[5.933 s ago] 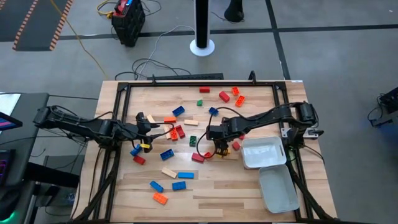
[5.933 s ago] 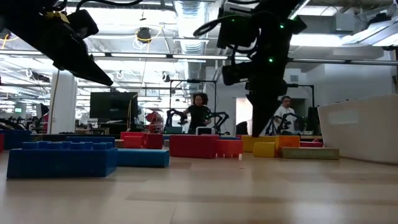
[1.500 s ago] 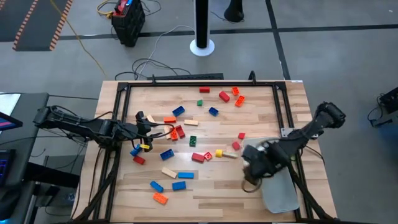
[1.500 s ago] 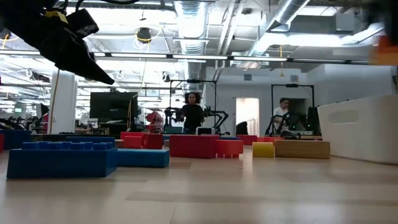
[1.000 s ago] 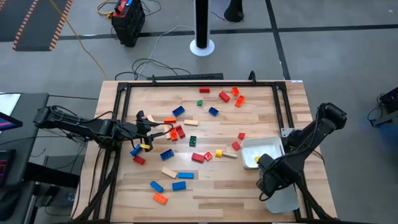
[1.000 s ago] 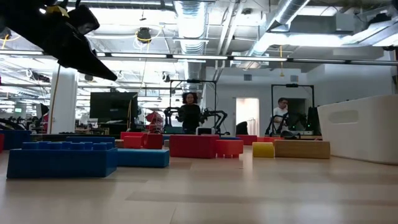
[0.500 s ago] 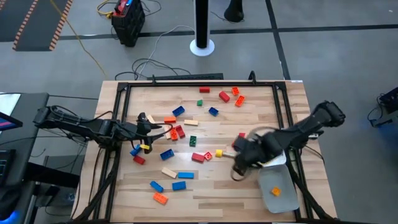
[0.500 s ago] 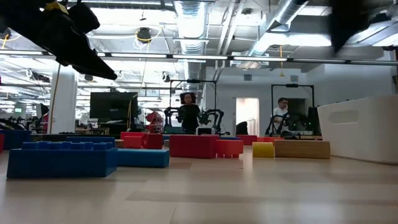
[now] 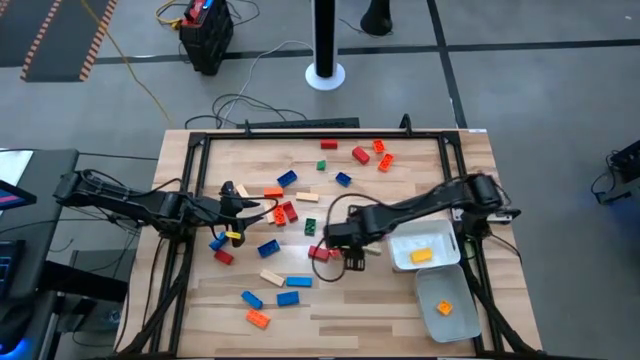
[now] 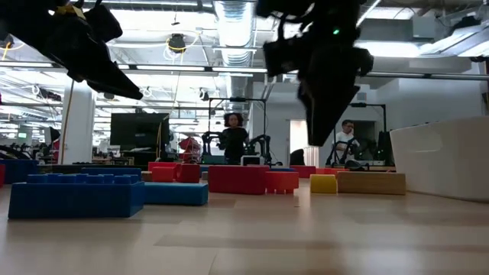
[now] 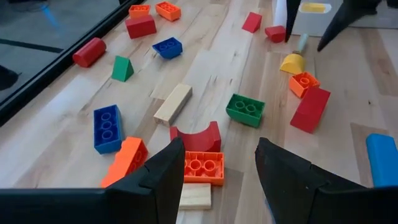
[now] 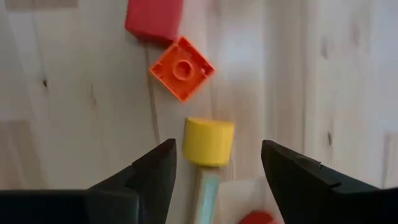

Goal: Sort blocks by size
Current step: Put the half circle yellow block into the gray bin

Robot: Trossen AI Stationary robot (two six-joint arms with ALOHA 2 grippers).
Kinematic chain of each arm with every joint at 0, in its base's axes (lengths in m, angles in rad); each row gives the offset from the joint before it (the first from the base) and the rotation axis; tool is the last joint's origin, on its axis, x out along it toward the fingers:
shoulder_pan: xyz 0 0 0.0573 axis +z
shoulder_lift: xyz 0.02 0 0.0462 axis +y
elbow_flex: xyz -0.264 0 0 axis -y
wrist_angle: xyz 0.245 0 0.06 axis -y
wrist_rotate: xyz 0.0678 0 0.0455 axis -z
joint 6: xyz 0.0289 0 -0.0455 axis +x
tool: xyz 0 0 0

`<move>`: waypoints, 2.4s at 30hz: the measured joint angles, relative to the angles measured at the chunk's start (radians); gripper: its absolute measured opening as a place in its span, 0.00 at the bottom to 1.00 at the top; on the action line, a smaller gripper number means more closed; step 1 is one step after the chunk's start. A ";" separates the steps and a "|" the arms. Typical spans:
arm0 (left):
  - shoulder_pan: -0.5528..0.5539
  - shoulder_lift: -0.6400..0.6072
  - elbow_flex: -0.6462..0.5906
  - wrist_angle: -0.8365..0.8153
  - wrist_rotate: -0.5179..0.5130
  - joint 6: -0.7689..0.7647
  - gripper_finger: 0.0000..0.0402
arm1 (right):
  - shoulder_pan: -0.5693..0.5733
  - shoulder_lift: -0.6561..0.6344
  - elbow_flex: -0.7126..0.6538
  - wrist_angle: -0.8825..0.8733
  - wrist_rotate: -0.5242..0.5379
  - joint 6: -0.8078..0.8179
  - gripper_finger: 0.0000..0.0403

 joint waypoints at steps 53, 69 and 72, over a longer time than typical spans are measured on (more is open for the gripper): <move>0.000 0.000 0.000 -0.086 0.000 -0.011 0.47 | 0.046 0.157 0.049 -0.046 0.145 -1.073 0.59; 0.000 0.000 0.000 -0.129 0.000 -0.018 0.47 | 0.021 0.157 0.049 -0.051 0.103 -1.059 0.40; 0.000 0.000 0.000 -0.127 0.000 -0.018 0.47 | 0.022 0.156 0.060 -0.083 0.195 -1.025 0.40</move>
